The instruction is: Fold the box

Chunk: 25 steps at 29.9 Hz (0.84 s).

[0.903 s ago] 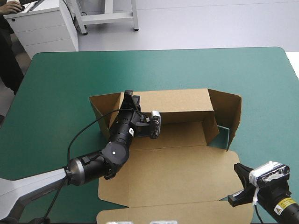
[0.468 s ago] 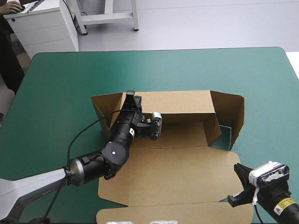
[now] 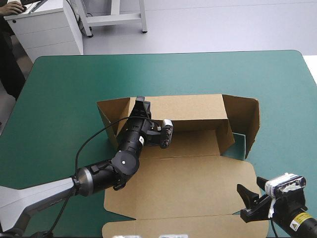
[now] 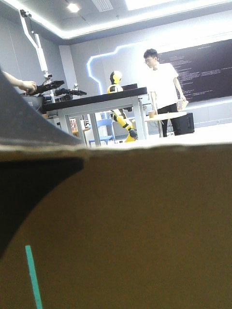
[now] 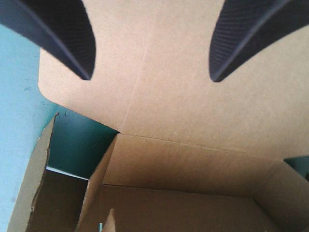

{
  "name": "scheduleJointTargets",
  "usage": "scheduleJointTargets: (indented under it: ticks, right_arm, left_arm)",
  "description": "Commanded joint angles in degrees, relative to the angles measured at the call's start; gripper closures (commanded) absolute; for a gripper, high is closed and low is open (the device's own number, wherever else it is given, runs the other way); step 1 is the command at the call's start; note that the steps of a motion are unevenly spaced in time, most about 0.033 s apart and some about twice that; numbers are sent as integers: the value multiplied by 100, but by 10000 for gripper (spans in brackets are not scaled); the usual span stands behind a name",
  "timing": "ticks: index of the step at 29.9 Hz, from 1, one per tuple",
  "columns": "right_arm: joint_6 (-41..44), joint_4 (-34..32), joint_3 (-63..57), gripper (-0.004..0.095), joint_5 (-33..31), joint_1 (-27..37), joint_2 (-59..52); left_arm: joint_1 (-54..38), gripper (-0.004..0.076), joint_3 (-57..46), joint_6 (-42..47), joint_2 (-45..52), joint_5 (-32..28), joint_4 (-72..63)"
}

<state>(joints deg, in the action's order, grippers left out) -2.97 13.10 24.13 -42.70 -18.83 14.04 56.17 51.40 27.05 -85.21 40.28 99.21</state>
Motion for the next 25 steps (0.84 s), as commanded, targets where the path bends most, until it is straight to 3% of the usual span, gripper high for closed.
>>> scheduleJointTargets:
  ticks: [1, 6, 13, 20, 25]
  right_arm:
    - [1016, -274, 588, 160, 264, 27, 103]
    - [1695, -1155, 1748, 167, -343, 27, 810]
    - [1934, -2271, 3556, 166, -1148, 27, 2796]
    - [1794, -2594, 5434, 167, -1318, 27, 4535]
    - [1126, -2436, 7234, 166, -2222, 434, 5700]
  left_arm:
    - [28, 734, 132, -18, 134, 63, 408]
    - [28, 734, 132, -7, 134, 101, 408]
    - [28, 734, 132, -7, 134, 232, 408]
    - [28, 734, 132, -7, 134, 377, 408]
    - [28, 734, 132, -7, 134, 488, 408]
